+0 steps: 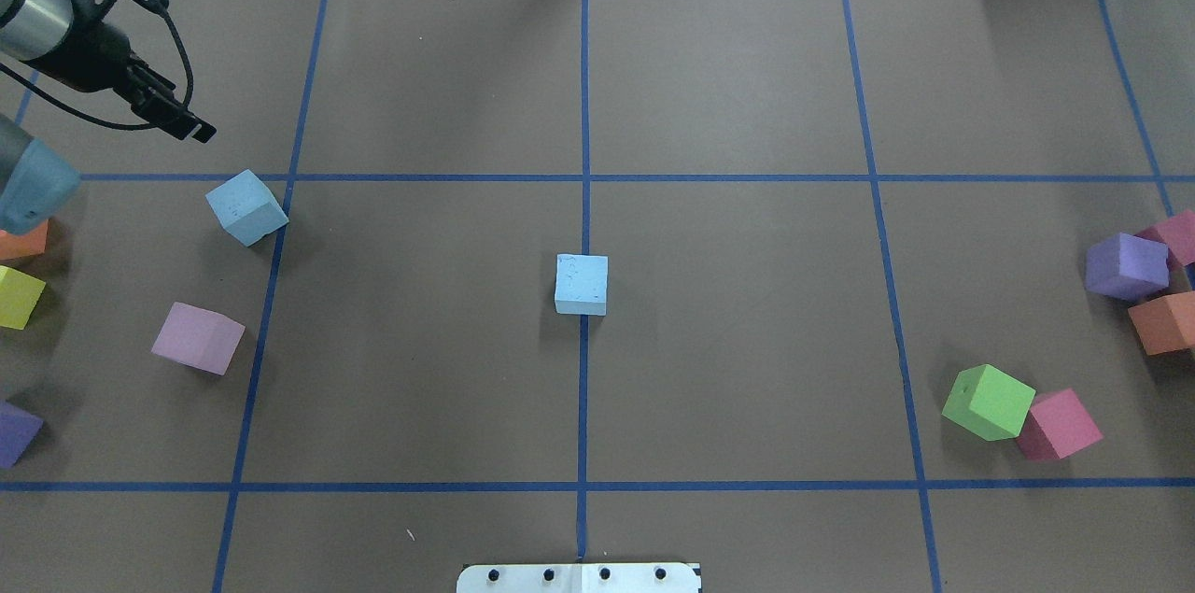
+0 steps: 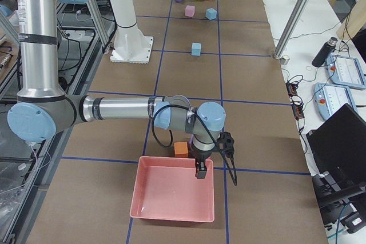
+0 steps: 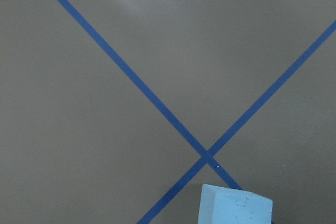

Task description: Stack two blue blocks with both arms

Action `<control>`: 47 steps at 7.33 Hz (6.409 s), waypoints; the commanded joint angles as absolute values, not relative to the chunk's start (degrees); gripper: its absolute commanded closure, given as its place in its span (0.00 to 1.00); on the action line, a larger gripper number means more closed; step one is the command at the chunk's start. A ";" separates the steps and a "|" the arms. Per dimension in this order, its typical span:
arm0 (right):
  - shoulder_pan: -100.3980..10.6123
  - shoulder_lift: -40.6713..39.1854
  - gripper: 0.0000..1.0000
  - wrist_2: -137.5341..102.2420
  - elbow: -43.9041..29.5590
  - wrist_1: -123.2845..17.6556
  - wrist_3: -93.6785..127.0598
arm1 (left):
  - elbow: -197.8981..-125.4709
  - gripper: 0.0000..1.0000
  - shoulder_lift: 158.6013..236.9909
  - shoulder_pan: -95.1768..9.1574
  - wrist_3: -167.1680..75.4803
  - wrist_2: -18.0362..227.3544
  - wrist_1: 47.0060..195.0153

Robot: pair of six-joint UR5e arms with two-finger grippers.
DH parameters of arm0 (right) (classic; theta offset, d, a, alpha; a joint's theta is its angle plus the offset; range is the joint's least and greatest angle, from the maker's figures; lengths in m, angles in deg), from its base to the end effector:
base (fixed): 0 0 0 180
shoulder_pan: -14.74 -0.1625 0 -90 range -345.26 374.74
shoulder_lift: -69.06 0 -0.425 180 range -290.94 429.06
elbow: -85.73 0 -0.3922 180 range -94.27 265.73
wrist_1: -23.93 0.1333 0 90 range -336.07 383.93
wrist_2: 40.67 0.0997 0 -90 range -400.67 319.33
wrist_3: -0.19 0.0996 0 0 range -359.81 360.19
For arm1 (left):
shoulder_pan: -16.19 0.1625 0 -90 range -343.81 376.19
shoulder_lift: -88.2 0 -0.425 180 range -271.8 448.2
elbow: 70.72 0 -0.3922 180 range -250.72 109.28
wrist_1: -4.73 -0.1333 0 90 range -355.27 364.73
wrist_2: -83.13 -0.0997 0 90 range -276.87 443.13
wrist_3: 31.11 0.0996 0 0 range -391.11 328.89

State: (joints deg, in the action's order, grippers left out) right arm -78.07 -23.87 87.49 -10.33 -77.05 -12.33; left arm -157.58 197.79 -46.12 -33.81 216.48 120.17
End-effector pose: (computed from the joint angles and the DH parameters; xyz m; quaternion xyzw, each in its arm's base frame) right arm 0.0941 -0.4539 0.6567 -0.0206 -0.3318 -0.0575 0.9414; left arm 0.2405 -0.5980 0.4392 0.2302 0.4199 0.3167 0.8188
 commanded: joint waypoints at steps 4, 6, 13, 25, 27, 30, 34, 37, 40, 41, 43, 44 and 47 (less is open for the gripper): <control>-78.51 -25.33 0.00 88.53 -10.24 -76.97 -11.32 | -158.52 0.02 196.05 -41.30 -33.66 214.62 122.15; -78.51 -25.33 0.00 88.53 -10.15 -76.97 -11.32 | -158.52 0.02 195.43 -39.37 -33.92 210.49 122.24; -78.51 -25.42 0.00 88.62 -9.98 -76.97 -11.32 | -158.34 0.02 193.58 -36.81 -34.45 210.39 122.42; -78.51 -25.42 0.00 88.79 -9.71 -76.97 -11.41 | -157.45 0.68 198.93 -33.82 -47.45 208.63 121.80; -78.51 -25.42 0.00 88.79 -9.71 -76.97 -11.41 | -160.35 0.67 201.92 -27.98 -66.52 208.20 121.71; -78.43 -25.42 0.00 88.79 -9.63 -76.97 -11.41 | -160.62 0.65 213.14 -19.96 -86.19 200.96 112.55; -78.43 -25.42 0.00 88.79 -9.63 -77.05 -11.41 | -165.99 0.61 222.83 -13.56 -92.52 191.90 90.88; -78.51 -25.77 0.00 88.79 -9.71 -76.97 -11.41 | -161.01 0.60 228.71 -10.36 -95.18 188.33 90.25; -78.51 -25.77 0.00 88.79 -9.63 -76.97 -11.41 | -157.73 0.59 230.41 -10.36 -95.36 188.24 90.34; -78.51 -25.77 0.00 88.79 -9.63 -76.97 -11.41 | -157.55 0.59 230.32 -10.44 -94.84 188.24 90.34; -78.51 -25.77 0.00 88.79 -9.71 -76.97 -11.41 | -157.55 0.58 229.62 -10.44 -94.83 188.24 90.42; -78.51 -25.77 0.00 88.79 -9.71 -76.97 -11.41 | -157.55 0.58 229.44 -10.53 -94.83 188.33 90.42; -78.51 -25.77 0.00 88.79 -9.71 -76.97 -11.41 | -157.73 0.50 229.53 -10.80 -95.44 188.42 91.47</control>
State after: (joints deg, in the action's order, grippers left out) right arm -78.46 -25.77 88.80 -9.71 -76.97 -11.41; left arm -157.65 229.48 -10.70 -95.05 188.40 91.04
